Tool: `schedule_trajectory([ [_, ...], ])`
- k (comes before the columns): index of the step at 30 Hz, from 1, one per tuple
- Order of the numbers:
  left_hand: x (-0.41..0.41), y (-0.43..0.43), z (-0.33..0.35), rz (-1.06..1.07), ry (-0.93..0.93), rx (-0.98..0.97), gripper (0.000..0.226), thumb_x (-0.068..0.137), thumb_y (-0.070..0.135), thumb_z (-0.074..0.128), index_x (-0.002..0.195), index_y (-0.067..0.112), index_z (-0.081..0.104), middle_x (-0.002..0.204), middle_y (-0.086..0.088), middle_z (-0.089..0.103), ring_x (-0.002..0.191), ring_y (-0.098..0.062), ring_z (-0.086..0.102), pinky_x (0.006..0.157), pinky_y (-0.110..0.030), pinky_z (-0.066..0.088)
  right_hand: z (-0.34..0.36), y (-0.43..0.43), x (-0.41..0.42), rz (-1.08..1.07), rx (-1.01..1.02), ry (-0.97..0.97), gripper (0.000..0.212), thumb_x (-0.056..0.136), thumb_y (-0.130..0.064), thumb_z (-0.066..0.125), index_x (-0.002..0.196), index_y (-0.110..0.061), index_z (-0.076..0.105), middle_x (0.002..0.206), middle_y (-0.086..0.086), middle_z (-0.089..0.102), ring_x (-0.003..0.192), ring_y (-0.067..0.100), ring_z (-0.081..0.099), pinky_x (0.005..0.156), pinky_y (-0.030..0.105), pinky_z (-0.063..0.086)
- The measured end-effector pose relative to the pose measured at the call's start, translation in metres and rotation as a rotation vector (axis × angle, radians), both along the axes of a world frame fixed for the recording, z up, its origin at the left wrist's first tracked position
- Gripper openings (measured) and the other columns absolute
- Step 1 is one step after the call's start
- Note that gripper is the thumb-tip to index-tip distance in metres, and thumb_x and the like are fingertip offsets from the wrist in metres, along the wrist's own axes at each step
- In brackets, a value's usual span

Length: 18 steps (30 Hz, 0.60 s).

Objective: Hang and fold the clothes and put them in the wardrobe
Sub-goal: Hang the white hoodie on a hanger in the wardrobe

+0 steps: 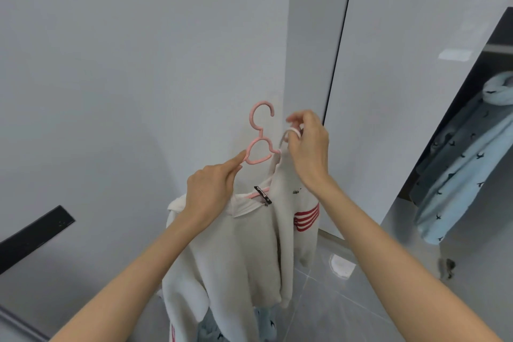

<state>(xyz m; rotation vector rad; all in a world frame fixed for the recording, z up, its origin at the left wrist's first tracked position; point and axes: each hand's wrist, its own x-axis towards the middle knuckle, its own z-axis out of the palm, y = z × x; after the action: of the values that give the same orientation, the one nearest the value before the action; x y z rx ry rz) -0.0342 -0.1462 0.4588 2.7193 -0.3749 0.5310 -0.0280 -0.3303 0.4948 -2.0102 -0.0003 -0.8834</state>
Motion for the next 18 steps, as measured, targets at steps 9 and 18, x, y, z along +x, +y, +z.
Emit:
schedule_trajectory([
  [9,-0.012,0.005,-0.003,-0.012,0.048,-0.147,0.037,0.1,0.035,0.04,0.133,0.051,0.044,0.071,0.002,0.066,0.073,-0.024,0.06,0.066,-0.036,0.048,-0.047,0.011,-0.001,0.06,-0.17,0.41,0.031,0.085,-0.026,0.058,0.101,-0.02,0.032,0.104,0.002,0.047,0.082,0.023,0.055,0.066,0.037,0.047],
  [18,-0.014,0.014,0.006,0.044,0.06,-0.225,0.036,0.1,0.034,0.039,0.131,0.05,0.047,0.071,-0.001,0.066,0.075,-0.027,0.061,0.071,-0.038,0.049,-0.035,0.019,-0.006,0.078,-0.195,0.244,0.011,0.102,-0.022,0.032,0.099,-0.014,0.038,0.08,0.002,0.055,0.069,0.027,0.055,0.059,0.04,0.042],
])
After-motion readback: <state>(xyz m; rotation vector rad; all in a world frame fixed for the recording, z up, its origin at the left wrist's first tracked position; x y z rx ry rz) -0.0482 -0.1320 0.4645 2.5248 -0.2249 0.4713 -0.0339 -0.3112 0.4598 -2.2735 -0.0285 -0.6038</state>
